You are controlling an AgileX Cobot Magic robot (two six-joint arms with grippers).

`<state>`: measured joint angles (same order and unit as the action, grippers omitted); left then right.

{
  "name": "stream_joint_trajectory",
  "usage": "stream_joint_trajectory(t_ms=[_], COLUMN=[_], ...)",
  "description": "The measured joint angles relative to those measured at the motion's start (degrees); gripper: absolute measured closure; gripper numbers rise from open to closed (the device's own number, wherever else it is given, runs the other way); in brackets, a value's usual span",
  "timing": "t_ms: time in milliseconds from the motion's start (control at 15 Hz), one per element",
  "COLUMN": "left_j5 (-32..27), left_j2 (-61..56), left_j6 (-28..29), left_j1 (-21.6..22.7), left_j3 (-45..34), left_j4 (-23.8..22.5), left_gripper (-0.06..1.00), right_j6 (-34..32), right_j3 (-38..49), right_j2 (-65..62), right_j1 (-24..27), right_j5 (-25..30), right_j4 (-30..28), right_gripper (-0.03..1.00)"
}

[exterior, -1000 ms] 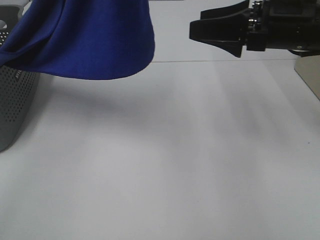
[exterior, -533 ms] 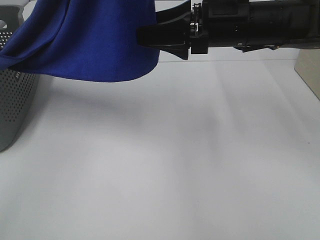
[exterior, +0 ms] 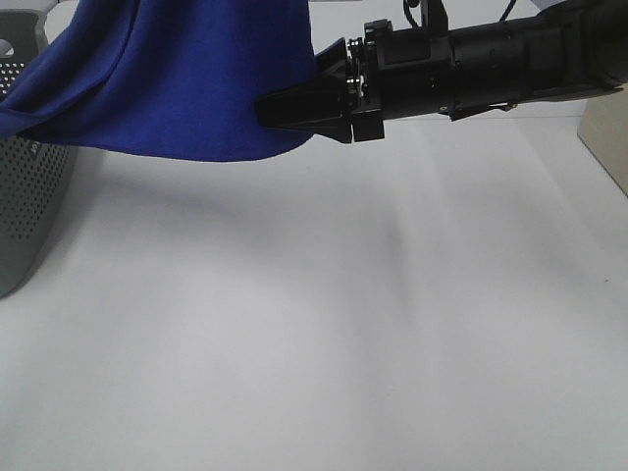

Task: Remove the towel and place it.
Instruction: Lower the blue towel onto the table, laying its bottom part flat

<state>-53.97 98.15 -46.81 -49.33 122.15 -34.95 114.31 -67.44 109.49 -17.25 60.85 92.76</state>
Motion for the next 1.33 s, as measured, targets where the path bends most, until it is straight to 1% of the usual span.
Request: stream_joint_trajectory(t_ms=[67, 133, 200, 267, 333, 467, 600, 733, 800, 933, 1067, 1133, 1200, 1333], left_j5=[0.0, 0.0, 0.0, 0.0, 0.0, -0.06, -0.06, 0.0, 0.17, 2.41, 7.05, 8.94, 9.85, 12.78], left_j2=[0.0, 0.0, 0.0, 0.0, 0.0, 0.06, 0.06, 0.06, 0.06, 0.06, 0.06, 0.06, 0.06, 0.06], left_j6=[0.0, 0.0, 0.0, 0.0, 0.0, 0.0, 0.0, 0.34, 0.97, 4.24, 8.42, 10.43, 11.52, 16.27], left_j1=[0.0, 0.0, 0.0, 0.0, 0.0, 0.0, 0.0, 0.0, 0.0, 0.0, 0.0, 0.0, 0.0, 0.0], left_j3=[0.0, 0.0, 0.0, 0.0, 0.0, 0.0, 0.0, 0.0, 0.0, 0.0, 0.0, 0.0, 0.0, 0.0], left_j4=[0.0, 0.0, -0.06, -0.06, -0.06, -0.06, -0.06, 0.17, 0.86, 1.43, 1.09, 0.63, 0.23, -1.66], left_gripper=[0.94, 0.94, 0.94, 0.94, 0.94, 0.94, 0.94, 0.94, 0.94, 0.94, 0.94, 0.94, 0.94, 0.94], right_j6=[-1.15, -1.6, -3.15, -5.04, -7.22, -14.04, -21.54, -27.22, -31.8, -42.97, -55.23, -61.19, -64.46, -74.6], right_j3=[0.0, 0.0, 0.0, 0.0, 0.0, 0.0, 0.0, 0.0, 0.0, 0.0, -1.15, -3.04, -4.47, -12.83], right_j2=[0.0, 0.0, 0.0, 0.0, 0.0, -0.4, -2.58, -6.42, -8.77, -13.52, -18.11, -20.4, -21.43, -24.01], right_j1=[0.0, 0.0, 0.0, 0.0, 0.0, 0.0, 0.0, 0.0, 0.0, 0.0, 1.32, 2.69, 3.55, 6.19], right_j5=[0.0, 0.0, 0.0, 0.0, 0.0, -0.29, -2.86, -5.9, -8.14, -12.55, -13.92, -13.35, -12.83, -9.0], right_j4=[-0.29, -0.46, -1.03, -1.95, -2.86, -3.67, -5.16, -9.51, -12.38, -19.6, -29.45, -35.07, -38.39, -51.28], right_gripper=[0.65, 0.73, 0.87, 0.94, 0.94, 0.94, 0.94, 0.94, 0.94, 0.94, 0.94, 0.94, 0.94, 0.94])
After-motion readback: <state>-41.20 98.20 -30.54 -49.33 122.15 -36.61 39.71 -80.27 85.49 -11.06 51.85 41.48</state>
